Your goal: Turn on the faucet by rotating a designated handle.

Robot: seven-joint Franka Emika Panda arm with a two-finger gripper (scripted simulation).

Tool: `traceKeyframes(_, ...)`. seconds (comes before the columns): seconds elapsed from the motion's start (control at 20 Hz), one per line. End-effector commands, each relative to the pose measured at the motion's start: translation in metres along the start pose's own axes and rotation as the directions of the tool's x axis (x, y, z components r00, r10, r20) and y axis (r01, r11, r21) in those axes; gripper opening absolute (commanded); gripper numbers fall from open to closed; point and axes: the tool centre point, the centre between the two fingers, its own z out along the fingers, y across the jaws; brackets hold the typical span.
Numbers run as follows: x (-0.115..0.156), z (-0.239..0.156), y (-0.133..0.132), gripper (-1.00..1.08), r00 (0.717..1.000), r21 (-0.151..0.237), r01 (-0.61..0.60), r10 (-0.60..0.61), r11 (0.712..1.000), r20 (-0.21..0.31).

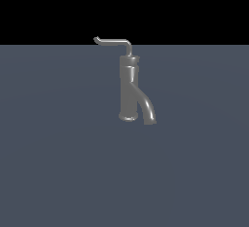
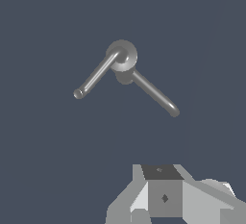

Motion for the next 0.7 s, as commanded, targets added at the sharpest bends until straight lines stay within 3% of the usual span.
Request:
traceKeyframes(0.0, 0.011, 0.01, -0.012, -1.0, 0.998, 0.0, -0.065, 0.065, 0.998, 0.002)
traceKeyframes(0.3, 0.035, 0.037, -0.038, -1.0, 0.976, -0.006, -0.218, 0.218, 0.976, 0.0)
traceKeyframes(0.65, 0.06, 0.073, -0.068, -1.0, 0.922, -0.015, -0.387, 0.387, 0.922, -0.016)
